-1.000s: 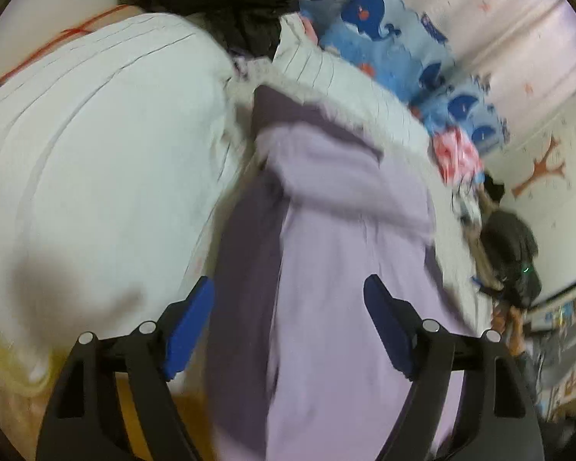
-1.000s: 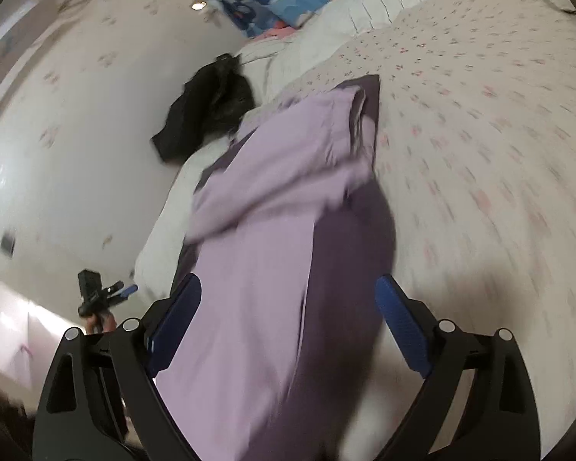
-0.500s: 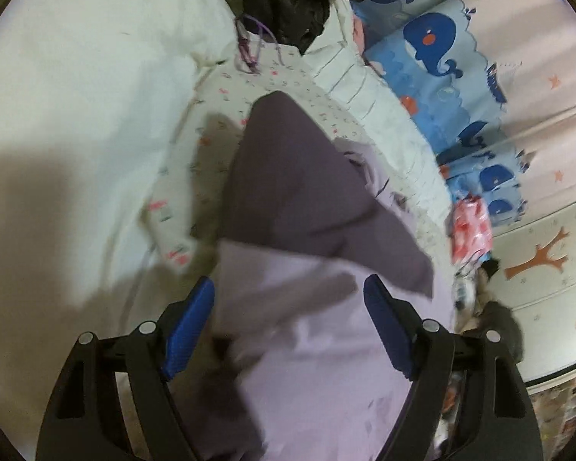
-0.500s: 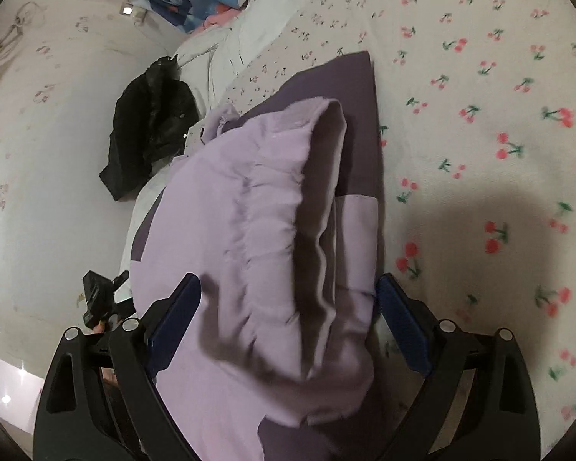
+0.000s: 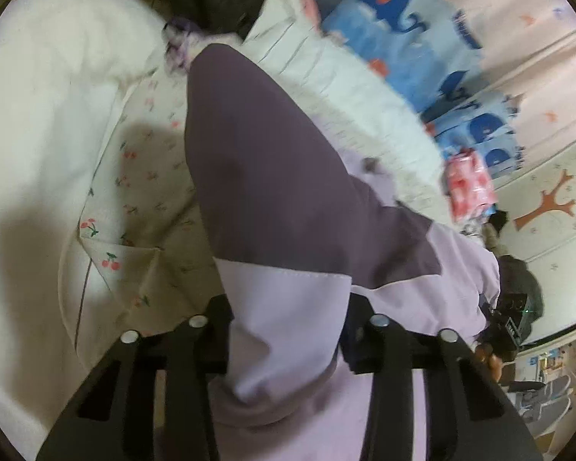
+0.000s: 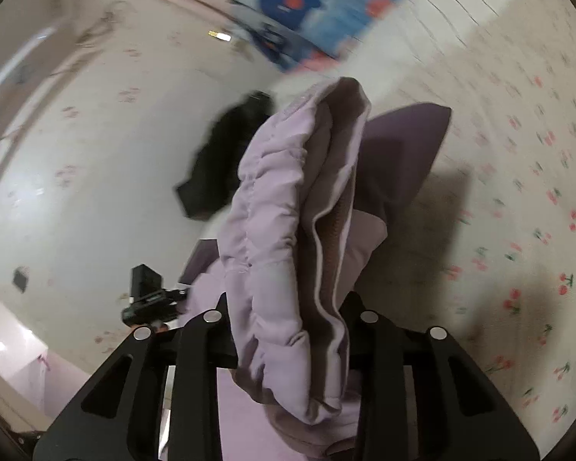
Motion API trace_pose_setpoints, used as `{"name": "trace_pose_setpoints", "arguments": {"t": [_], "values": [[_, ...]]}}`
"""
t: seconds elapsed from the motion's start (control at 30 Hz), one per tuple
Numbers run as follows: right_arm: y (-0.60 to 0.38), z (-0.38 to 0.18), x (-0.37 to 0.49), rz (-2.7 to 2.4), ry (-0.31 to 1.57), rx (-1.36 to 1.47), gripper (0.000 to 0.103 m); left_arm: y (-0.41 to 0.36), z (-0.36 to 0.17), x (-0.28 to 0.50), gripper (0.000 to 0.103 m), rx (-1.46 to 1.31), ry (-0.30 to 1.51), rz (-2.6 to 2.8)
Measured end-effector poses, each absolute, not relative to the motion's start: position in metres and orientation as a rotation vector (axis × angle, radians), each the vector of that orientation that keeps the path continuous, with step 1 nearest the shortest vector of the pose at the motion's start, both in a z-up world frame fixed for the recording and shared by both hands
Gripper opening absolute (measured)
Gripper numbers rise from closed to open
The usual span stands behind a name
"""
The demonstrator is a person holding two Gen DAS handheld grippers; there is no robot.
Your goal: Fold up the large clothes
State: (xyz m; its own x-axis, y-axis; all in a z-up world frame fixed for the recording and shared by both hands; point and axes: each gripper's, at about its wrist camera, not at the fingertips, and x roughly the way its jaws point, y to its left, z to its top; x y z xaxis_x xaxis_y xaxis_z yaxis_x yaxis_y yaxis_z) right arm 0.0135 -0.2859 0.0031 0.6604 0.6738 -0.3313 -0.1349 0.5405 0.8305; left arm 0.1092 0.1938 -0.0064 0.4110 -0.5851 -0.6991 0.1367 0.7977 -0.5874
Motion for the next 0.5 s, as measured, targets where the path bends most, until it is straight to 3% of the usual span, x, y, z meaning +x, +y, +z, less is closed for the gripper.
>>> {"name": "trace_pose_setpoints", "arguments": {"t": [0.33,0.5], "values": [[-0.348,0.171,-0.044,0.545,0.459,0.754,0.03,0.124,0.127,0.054,0.037,-0.55,0.758,-0.684],[-0.419,0.167,-0.047,0.39,0.522,0.701,0.034,0.073,0.111,0.083,0.037,-0.601,0.744,-0.7]]}}
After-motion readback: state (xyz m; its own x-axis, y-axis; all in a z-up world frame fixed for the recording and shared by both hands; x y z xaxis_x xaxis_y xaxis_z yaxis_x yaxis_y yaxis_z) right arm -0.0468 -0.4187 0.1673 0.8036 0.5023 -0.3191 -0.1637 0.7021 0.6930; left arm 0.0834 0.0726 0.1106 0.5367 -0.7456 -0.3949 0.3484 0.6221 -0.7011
